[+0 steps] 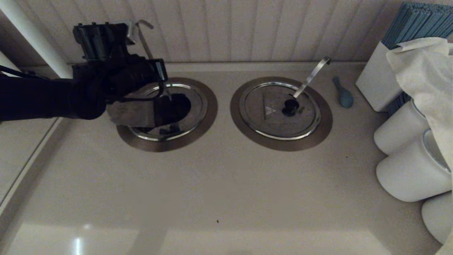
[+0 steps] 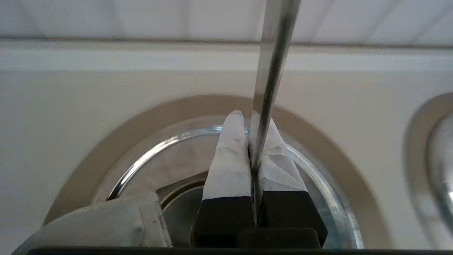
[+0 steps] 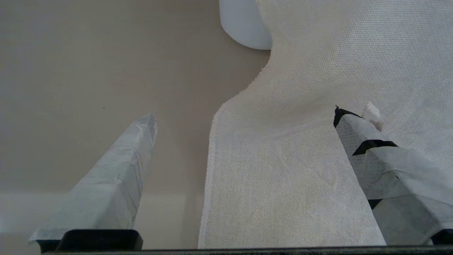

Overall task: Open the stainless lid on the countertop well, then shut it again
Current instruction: Stir with a spoon

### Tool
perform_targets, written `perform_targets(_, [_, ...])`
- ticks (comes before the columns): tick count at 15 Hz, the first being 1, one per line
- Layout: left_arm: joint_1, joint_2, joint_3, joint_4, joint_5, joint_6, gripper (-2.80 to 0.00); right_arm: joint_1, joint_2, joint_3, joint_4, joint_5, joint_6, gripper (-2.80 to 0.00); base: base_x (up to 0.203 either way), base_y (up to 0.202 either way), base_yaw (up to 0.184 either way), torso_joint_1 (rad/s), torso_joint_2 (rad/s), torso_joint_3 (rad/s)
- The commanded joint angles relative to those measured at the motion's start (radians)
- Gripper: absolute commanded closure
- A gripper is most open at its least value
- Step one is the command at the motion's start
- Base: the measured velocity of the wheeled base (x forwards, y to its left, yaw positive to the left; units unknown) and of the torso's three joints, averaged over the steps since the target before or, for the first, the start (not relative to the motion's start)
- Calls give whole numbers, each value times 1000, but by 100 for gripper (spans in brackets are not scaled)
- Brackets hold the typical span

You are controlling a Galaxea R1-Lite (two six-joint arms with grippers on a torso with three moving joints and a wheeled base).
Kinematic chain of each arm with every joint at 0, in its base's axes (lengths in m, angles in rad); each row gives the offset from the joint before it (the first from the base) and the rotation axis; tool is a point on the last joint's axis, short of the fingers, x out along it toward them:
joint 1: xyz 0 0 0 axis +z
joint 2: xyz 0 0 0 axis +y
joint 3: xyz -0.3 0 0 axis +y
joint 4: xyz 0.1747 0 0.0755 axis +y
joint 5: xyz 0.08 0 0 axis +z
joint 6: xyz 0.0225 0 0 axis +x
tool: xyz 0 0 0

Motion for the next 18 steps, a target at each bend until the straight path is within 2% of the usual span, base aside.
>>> perform_targets(1, [-8,-24,6,-3,0,-5,0,0,0,0,1,0,0,-280,0,0,0,0,0,0])
perform_targets(4, [-56,-28,19,-36,8,-41,0,1,0,0,0,0,0,-280,0,0,0,0,0,0])
perform_targets(7, [-90,-23,27,-71,10,-104,0,0,0,0,0,0,0,-280,0,0,0,0,0,0])
perform_targets(9, [-88,-11,30,-47,14,-76,0,1,0,0,0,0,0,-280,0,0,0,0,0,0])
perform_targets(13, [-57,-59,45,117,5,-19,0,0,0,0,0,0,0,-280,0,0,0,0,0,0])
perform_targets(15, [-23,-59,59,136,9,76,0,1,0,0,2,0,0,-280,0,0,0,0,0,0])
perform_targets(16, [-13,-46,56,132,17,103,0,0,0,0,0,0,0,-280,0,0,0,0,0,0])
perform_targets(18, [-13,-9,23,130,58,104,0,1,0,0,0,0,0,-280,0,0,0,0,0,0])
